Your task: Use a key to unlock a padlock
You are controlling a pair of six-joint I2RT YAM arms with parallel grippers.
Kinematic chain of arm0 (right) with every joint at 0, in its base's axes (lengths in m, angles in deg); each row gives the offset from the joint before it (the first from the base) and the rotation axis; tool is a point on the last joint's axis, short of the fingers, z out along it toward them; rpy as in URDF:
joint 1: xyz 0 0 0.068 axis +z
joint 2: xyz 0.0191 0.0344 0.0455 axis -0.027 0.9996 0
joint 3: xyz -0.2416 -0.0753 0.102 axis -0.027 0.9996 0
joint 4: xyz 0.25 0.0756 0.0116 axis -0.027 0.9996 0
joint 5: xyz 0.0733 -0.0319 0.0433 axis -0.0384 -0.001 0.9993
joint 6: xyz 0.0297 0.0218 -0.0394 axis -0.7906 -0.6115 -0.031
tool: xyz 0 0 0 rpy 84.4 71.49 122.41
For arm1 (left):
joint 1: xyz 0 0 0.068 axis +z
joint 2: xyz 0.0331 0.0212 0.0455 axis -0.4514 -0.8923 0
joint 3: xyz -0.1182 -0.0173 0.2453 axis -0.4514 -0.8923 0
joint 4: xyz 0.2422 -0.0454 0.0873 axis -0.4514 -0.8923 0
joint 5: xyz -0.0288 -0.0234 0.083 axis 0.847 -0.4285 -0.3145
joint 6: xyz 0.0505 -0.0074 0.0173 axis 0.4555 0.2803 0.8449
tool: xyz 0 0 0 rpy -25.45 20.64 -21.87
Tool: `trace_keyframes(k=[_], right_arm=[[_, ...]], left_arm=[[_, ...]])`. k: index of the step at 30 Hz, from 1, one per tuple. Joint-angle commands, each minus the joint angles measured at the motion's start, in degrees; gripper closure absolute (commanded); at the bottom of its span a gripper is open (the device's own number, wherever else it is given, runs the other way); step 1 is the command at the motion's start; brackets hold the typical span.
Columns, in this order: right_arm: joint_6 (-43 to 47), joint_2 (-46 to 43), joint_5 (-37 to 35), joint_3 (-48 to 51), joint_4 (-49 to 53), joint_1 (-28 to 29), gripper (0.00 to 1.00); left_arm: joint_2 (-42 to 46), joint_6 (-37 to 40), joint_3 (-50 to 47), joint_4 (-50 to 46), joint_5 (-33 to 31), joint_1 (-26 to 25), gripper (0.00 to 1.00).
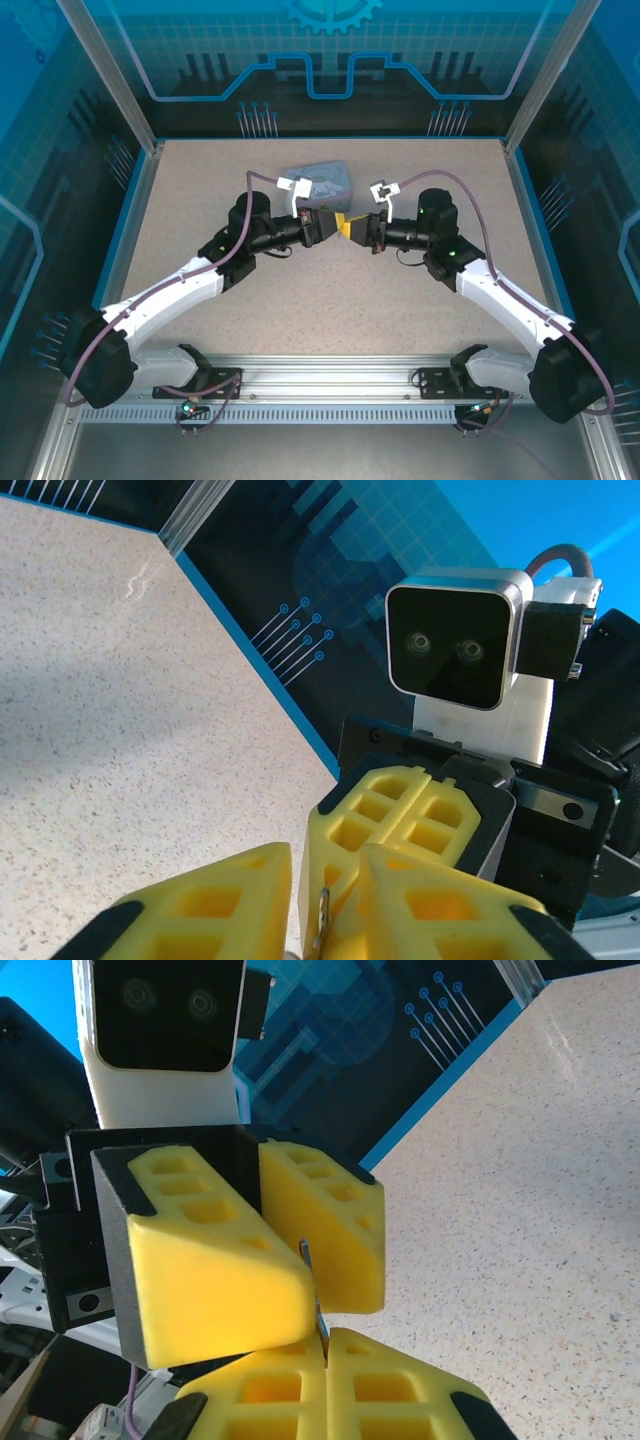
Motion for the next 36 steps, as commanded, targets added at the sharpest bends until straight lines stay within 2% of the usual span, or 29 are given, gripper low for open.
trace_keyframes(k=[1,6,7,13,19,21,26,36], right_arm=[[-0.8,0.01,0.81,0.04,-1.99,0.81,1.0],[-1.9,-0.45,0.34,0.59,-2.54,0.65,1.0],[-2.02,-0.6,0.71,0.52,-2.76,0.51,0.99],[-4.26,-3.43,5.09,2.48,-8.99,-3.24,0.68],[-7.12,-3.87,8.44,4.26,-17.65,-4.6,0.48],[-7.42,-3.63,8.61,4.28,-18.81,-4.44,0.44],[-7.37,-2.41,8.47,3.92,-20.11,-3.05,0.43],[-7.15,0.58,7.22,2.16,-22.06,-0.03,0.57]], left_arm=[[0.31,0.85,1.2,0.09,-0.72,-0.55,0.82],[0.65,0.93,1.25,-0.3,-0.88,-0.55,0.99],[0.87,0.85,1.2,-0.28,-0.95,-0.49,1.0],[2.74,-0.47,1.09,1.1,-2.45,-0.62,1.0],[4.57,0.36,3.18,-0.58,-2.92,-0.73,1.0],[4.87,1.12,4.15,-1.69,-3.01,-1.04,1.0],[5.05,2.39,5.76,-3.24,-3.63,-2.05,1.0],[4.61,2.52,6.3,-3.54,-4.06,-2.96,1.0]])
